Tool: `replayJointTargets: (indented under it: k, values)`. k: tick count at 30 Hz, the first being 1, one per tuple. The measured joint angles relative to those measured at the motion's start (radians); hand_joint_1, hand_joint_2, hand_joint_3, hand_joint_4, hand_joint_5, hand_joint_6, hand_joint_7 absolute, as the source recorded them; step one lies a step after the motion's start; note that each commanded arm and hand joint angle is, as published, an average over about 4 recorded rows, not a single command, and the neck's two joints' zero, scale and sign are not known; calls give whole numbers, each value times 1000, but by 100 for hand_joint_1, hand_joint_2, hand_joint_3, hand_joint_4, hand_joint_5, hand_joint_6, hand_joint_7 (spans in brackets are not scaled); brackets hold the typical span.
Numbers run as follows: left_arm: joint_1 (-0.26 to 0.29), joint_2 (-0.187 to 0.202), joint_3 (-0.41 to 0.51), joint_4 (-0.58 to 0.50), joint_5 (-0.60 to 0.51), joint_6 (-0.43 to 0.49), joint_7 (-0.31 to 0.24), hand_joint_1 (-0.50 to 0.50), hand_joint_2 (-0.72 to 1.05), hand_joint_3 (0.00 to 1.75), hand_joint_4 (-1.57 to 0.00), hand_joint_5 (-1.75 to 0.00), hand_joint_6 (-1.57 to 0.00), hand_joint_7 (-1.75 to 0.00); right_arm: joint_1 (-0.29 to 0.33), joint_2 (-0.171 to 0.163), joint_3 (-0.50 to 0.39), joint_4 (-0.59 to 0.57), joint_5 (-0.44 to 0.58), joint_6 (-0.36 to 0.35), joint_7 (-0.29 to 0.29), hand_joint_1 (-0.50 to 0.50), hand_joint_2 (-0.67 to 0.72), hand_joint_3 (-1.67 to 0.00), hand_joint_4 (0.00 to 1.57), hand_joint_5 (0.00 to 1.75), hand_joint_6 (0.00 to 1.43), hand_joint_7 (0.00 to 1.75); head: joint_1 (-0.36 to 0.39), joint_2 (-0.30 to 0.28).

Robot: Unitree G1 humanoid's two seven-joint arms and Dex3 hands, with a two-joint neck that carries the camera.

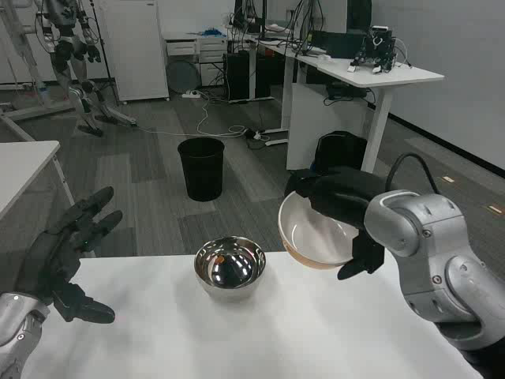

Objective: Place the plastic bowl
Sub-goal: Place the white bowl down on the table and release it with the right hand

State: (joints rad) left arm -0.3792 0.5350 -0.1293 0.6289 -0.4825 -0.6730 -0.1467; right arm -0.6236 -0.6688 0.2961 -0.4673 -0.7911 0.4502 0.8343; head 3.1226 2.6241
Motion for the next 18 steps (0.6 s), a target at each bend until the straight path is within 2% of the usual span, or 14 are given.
replayJointTargets:
  k: [4,6,18]
  values:
    - [10,4,36,-160,14,0,15,50,-64,44,-49,0,-52,0,25,31,16,0,-10,0,16,-46,-60,-155,154,107,126,105,21,14]
    - [-1,12,48,-201,18,-6,18,50,-64,44,-49,0,-52,0,37,43,25,0,-10,-1,23,-46,-60,-153,154,107,126,105,18,11]
    - [2,22,55,-205,20,-5,24,50,-64,44,-49,0,-54,0,60,47,27,0,-10,-1,25,-46,-60,-151,154,107,126,105,2,6]
